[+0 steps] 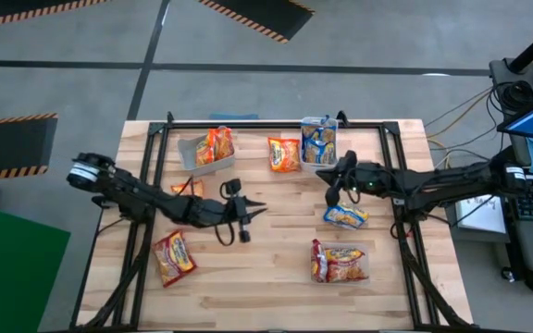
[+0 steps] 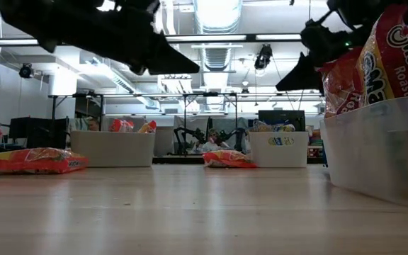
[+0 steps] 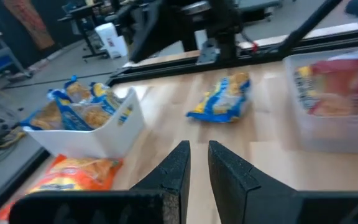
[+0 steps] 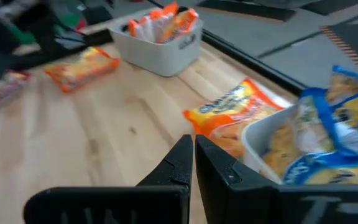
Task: Sort Maruchan noodles
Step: Put the orange noodle pack into the gray bin
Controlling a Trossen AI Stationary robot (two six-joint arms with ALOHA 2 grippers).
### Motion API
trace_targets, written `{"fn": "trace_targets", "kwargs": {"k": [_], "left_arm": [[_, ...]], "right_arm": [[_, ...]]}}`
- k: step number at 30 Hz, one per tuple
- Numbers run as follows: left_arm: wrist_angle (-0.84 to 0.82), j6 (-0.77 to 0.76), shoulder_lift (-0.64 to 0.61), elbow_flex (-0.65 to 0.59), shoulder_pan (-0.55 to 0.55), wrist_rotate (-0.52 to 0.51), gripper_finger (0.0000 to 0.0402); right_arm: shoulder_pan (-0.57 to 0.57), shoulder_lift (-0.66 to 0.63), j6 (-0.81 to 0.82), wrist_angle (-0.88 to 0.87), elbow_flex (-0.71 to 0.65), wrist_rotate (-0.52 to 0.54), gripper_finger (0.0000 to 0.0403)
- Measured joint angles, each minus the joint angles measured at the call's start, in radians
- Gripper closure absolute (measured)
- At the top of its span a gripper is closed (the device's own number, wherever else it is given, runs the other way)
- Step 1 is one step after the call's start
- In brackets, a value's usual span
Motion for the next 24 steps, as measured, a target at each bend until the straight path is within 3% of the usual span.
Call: {"fn": "trace_targets", "kwargs": {"k": [7,19,24], "left_arm": [[-0.004,0.017,0.075,0.050,0.116,0.003,0.0361],[-0.017,0.061,0.336,0.255,0.346,0.003,0.0361],[-0.017,0.058,0.443,0.335,0.395,0.018,0.0361]], "right_arm": [[0.013,-0.014,0.018,0.106,-0.076,-0.094,0.0394],[0.024,-0.018,0.019,0.148,-0.101,-0.098,0.0394],[0.024,-0.018,0.019,0.147,-0.100,-0.098,0.0394]]}}
